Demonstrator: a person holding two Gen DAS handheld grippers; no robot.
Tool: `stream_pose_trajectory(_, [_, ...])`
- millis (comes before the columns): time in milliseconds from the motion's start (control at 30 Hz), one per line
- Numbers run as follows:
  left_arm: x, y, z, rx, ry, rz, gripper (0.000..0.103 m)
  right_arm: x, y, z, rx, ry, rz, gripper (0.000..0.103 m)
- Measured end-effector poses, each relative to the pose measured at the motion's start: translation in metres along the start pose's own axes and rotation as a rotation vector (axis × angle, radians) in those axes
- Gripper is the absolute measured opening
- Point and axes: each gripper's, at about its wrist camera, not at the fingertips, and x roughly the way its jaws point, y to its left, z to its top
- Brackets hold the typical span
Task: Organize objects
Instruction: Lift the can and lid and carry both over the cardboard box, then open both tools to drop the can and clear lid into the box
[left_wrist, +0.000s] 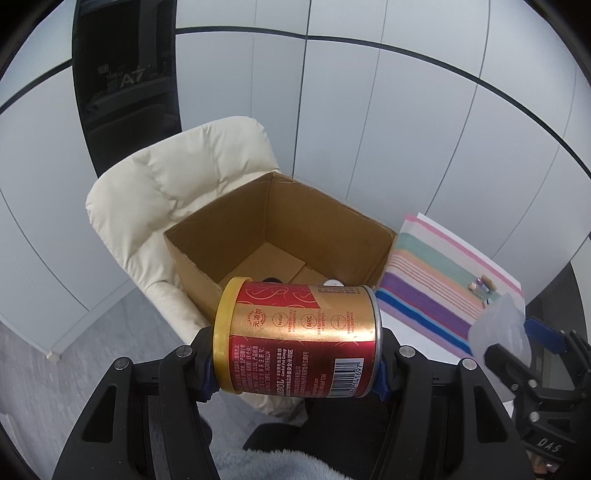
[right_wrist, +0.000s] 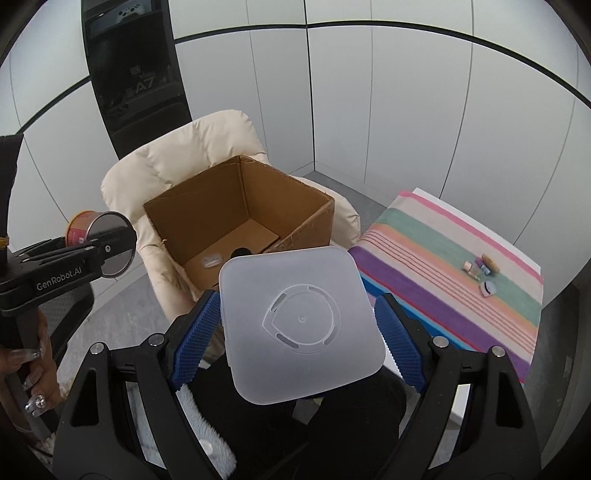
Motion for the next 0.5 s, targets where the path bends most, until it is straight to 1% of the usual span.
stream_pose_trajectory(167, [0.028, -0.005, 0.011, -0.001, 0.028, 0.008, 0.062, 0.034, 0.007, 0.017, -0.029, 0.028, 0.008, 0.087])
stream_pose_trajectory(233, [0.039, -0.006, 0.017, -0.008, 0.038, 0.014, 0.062, 0.049, 0.012, 0.025, -0.047, 0.036, 0.024, 0.087])
stream_pose_trajectory(500, [0.086, 0.004, 0.055, -0.079, 0.049, 0.058, 0.062, 0.102, 0.029, 0.06, -0.091, 0.049, 0.075, 0.087])
